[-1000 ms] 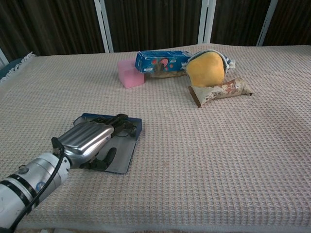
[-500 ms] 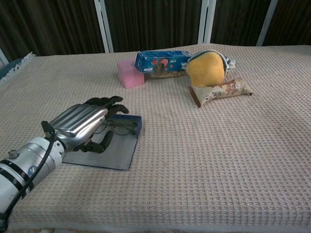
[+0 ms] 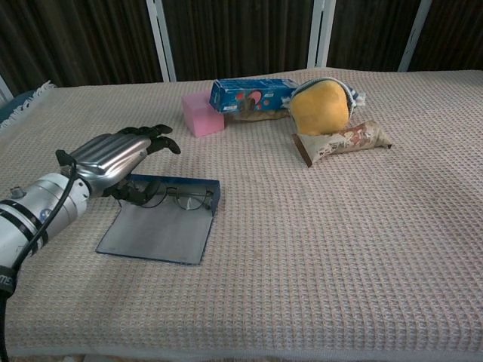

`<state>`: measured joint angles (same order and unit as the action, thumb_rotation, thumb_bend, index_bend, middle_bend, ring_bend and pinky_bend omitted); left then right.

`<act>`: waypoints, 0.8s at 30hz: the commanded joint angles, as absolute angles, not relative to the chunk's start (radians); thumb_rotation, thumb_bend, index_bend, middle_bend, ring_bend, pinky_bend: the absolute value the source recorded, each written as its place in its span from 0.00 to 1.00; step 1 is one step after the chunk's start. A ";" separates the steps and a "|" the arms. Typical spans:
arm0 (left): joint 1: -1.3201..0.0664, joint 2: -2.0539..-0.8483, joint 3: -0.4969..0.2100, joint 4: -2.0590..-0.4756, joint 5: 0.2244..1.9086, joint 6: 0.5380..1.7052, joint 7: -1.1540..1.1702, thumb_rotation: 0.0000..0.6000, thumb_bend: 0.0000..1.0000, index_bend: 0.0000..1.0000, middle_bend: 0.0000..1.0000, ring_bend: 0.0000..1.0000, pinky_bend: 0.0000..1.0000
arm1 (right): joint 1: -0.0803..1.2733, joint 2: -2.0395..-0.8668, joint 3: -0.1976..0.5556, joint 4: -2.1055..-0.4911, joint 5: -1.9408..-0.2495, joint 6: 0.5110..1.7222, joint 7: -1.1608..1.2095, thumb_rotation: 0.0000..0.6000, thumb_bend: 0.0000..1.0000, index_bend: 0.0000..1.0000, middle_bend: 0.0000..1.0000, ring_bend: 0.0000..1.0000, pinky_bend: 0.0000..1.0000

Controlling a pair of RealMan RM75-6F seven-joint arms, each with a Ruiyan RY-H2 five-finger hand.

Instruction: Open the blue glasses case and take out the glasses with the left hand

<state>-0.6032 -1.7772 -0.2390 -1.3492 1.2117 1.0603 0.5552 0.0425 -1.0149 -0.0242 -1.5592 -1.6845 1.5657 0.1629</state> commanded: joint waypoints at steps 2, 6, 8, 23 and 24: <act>-0.613 -1.769 -0.241 -1.348 1.190 1.038 0.554 1.00 0.49 0.23 0.00 0.00 0.01 | 0.046 -1.017 -0.023 -1.561 -1.682 1.559 0.158 1.00 0.10 0.00 0.00 0.00 0.00; -0.639 -1.771 -0.248 -1.319 1.134 0.996 0.579 1.00 0.48 0.27 0.00 0.00 0.01 | 0.050 -1.017 -0.024 -1.566 -1.680 1.548 0.149 1.00 0.10 0.00 0.00 0.00 0.00; -0.647 -1.774 -0.247 -1.314 1.114 0.989 0.588 1.00 0.48 0.28 0.00 0.00 0.01 | 0.051 -1.017 -0.022 -1.567 -1.676 1.547 0.148 1.00 0.09 0.00 0.00 0.00 0.00; -0.681 -1.785 -0.229 -1.299 1.064 0.993 0.588 1.00 0.48 0.35 0.00 0.00 0.02 | 0.050 -1.016 -0.022 -1.565 -1.673 1.548 0.152 1.00 0.10 0.00 0.00 0.00 0.00; -0.683 -1.786 -0.228 -1.299 1.062 0.994 0.587 1.00 0.48 0.35 0.00 0.00 0.02 | 0.050 -1.016 -0.022 -1.565 -1.674 1.548 0.152 1.00 0.10 0.00 0.00 0.00 0.00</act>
<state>-0.6819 -1.7859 -0.2288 -1.2987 1.0625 0.9934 0.5877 0.0497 -1.0156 -0.0218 -1.5647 -1.6738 1.5482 0.1517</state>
